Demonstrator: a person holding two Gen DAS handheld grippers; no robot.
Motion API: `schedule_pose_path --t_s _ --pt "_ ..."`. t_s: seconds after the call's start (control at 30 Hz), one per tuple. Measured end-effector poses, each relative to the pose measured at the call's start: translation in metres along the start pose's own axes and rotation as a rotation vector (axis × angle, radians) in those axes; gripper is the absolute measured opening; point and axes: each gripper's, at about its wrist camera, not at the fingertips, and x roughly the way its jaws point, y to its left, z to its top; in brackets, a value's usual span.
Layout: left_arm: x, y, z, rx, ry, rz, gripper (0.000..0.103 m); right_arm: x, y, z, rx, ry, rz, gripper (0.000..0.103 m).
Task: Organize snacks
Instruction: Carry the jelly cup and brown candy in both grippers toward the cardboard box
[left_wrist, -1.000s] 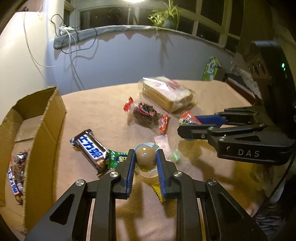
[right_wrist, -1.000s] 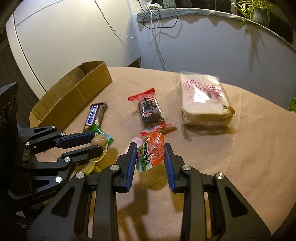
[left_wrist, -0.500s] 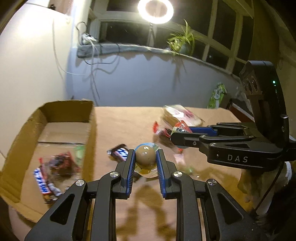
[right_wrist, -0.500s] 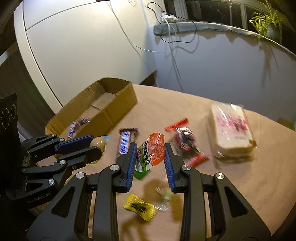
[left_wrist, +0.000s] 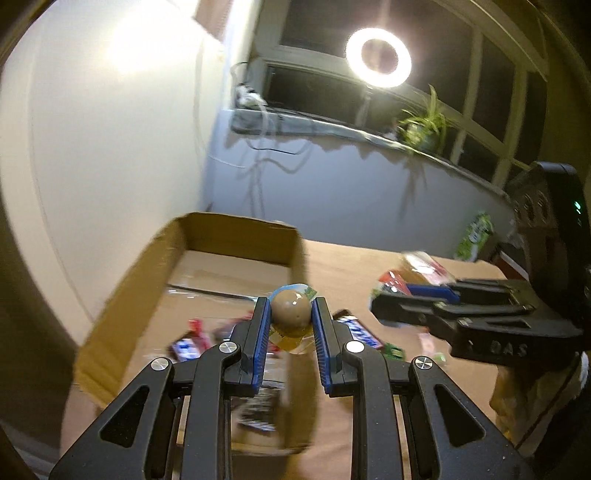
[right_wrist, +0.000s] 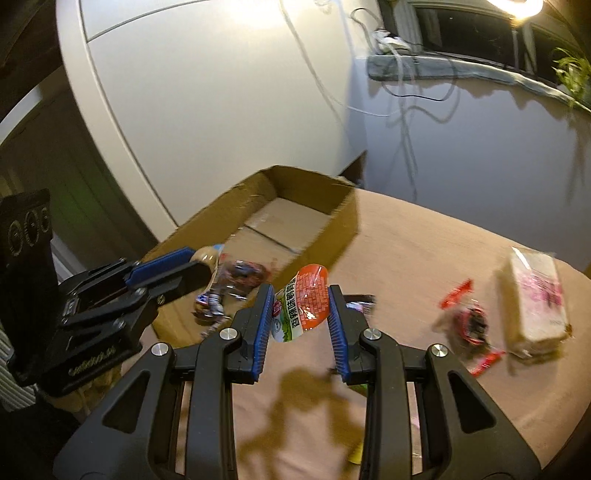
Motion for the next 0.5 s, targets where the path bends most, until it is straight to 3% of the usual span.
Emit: schedule_pose_path --t_s 0.2,0.5 --pt "-0.003 0.031 -0.001 -0.051 -0.015 0.064 0.021 0.021 0.025 0.002 -0.033 0.026 0.033 0.031" --pt "-0.001 0.055 -0.006 -0.091 0.003 0.097 0.021 0.042 0.054 0.003 -0.072 0.052 0.087 0.031"
